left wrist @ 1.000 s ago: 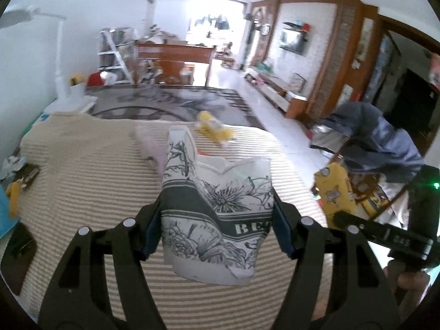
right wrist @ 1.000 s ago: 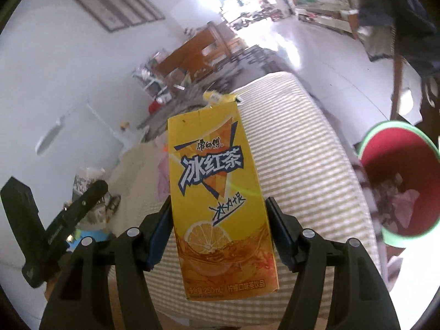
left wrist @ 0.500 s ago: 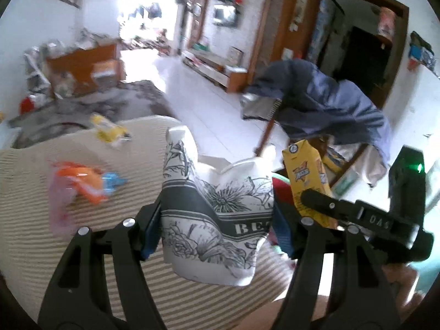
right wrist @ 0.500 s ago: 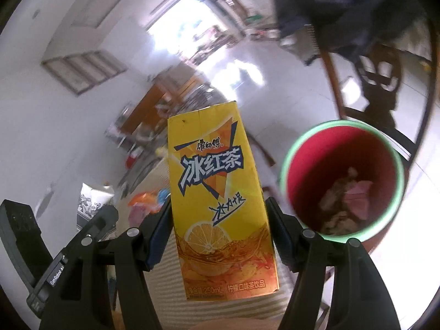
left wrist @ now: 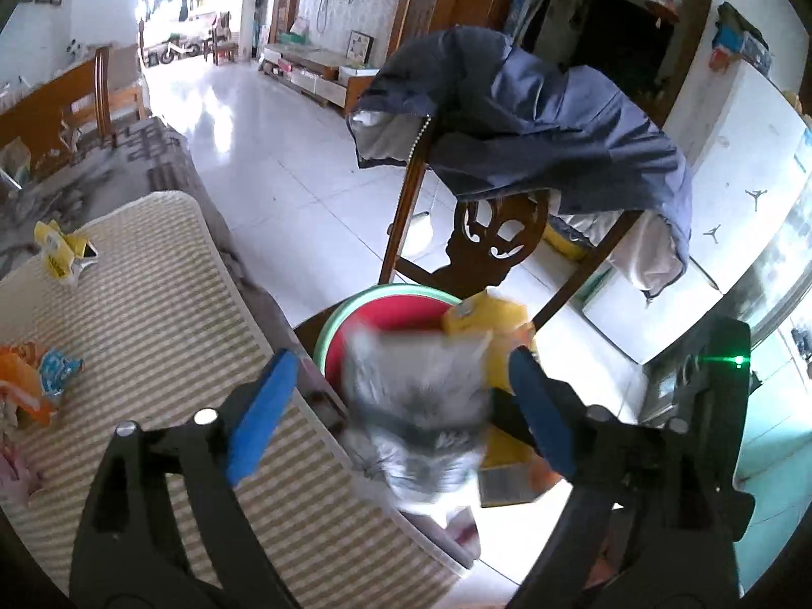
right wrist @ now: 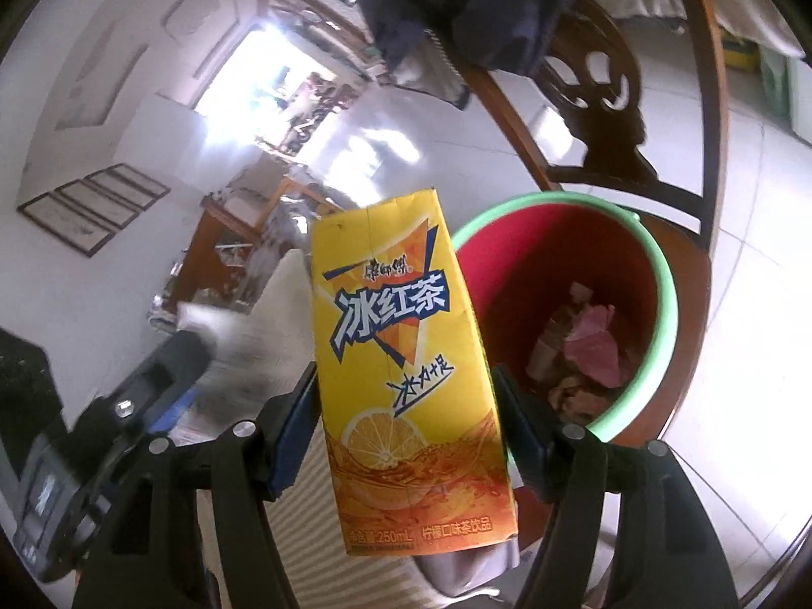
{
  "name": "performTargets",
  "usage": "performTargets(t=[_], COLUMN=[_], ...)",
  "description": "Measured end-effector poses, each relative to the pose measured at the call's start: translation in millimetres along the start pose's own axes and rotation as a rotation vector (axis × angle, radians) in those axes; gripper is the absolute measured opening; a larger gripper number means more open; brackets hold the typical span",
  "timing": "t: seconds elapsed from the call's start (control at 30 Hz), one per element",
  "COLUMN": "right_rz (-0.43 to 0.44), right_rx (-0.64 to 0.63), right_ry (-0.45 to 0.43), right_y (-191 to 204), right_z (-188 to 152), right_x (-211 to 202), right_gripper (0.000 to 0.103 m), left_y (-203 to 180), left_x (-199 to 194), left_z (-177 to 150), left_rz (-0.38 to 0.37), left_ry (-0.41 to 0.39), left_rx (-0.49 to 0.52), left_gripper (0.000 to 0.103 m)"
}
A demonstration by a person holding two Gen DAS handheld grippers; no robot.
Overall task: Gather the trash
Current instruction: 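Carry cup and carton to the red bucket and open both tools, then return to the bed and grasp the pink plastic bag with the left tool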
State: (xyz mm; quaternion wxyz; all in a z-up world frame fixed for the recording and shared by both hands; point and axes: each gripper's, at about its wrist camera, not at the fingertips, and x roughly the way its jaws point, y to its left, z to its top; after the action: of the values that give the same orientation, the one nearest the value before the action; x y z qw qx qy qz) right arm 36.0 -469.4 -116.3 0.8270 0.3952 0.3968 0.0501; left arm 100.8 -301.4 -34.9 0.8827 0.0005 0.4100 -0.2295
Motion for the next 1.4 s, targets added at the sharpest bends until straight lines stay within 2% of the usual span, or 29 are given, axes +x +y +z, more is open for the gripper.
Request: performTargets(t=[0.03, 0.3, 0.47, 0.53, 0.67, 0.8, 0.87, 0.93, 1.03, 1.17, 1.2, 1.23, 1.27, 1.3, 1.33, 1.4], right_rz=[-0.009, 0.003, 0.058, 0.091, 0.124, 0.193, 0.171, 0.14, 0.123, 0.105, 0.093, 0.084, 0.072, 0.064, 0.054, 0.04], right_rx=[0.005, 0.013, -0.036, -0.087, -0.197, -0.291, -0.377, -0.444, -0.419, -0.374, -0.385, -0.398, -0.416, -0.43, -0.444, -0.46], right_ry=[-0.006, -0.036, -0.022, -0.004, 0.04, 0.132, 0.181, 0.165, 0.162, 0.166, 0.17, 0.174, 0.178, 0.181, 0.185, 0.196], right_y=[-2.5, -3.3, 26.3, 50.1, 96.2, 137.4, 156.0, 166.8, 164.5, 155.9, 157.4, 159.4, 161.8, 163.6, 165.4, 167.0], right_z=[0.1, 2.0, -2.1, -8.9, -29.7, -63.8, -81.0, -87.4, -87.2, -82.0, -83.2, -85.2, -87.2, -89.0, -90.6, -93.5], right_x=[0.3, -12.0, -16.6, -16.3, -9.8, 8.3, 20.7, 21.5, 24.9, 28.9, 31.0, 30.8, 31.7, 32.0, 33.3, 35.0], right_gripper=[0.072, 0.072, 0.072, 0.072, 0.074, 0.079, 0.079, 0.079, 0.079, 0.08, 0.08, 0.08, 0.08, 0.079, 0.079, 0.079], left_y=[0.6, 18.4, 38.8, 50.9, 92.9, 164.9, 198.9, 238.3, 281.3, 315.5, 320.5, 324.2, 326.7, 328.9, 329.6, 325.9], left_x=[1.5, 1.4, -19.4, -30.7, -62.1, -94.0, -103.2, -113.2, -114.3, -102.8, -96.5, -92.7, -87.4, -84.4, -86.1, -94.0], left_z=[-1.4, -14.3, -24.0, -28.1, -42.3, -65.3, -77.6, -92.6, -101.2, -99.6, -98.5, -100.0, -101.0, -104.8, -108.2, -114.7], left_rz=[-0.004, -0.005, 0.028, 0.053, 0.143, 0.277, 0.334, 0.397, 0.463, 0.483, 0.468, 0.449, 0.43, 0.394, 0.376, 0.366], left_ry=[0.003, 0.027, 0.003, -0.017, -0.06, -0.081, -0.068, -0.066, -0.039, 0.006, 0.026, 0.048, 0.077, 0.1, 0.099, 0.087], left_rx=[-0.003, -0.08, -0.128, -0.148, -0.22, -0.367, -0.443, -0.528, -0.586, -0.589, -0.575, -0.567, -0.565, -0.579, -0.59, -0.586], left_gripper=[0.086, 0.087, 0.087, 0.087, 0.087, 0.087, 0.087, 0.087, 0.087, 0.085, 0.081, 0.065, 0.044, 0.034, 0.026, 0.024])
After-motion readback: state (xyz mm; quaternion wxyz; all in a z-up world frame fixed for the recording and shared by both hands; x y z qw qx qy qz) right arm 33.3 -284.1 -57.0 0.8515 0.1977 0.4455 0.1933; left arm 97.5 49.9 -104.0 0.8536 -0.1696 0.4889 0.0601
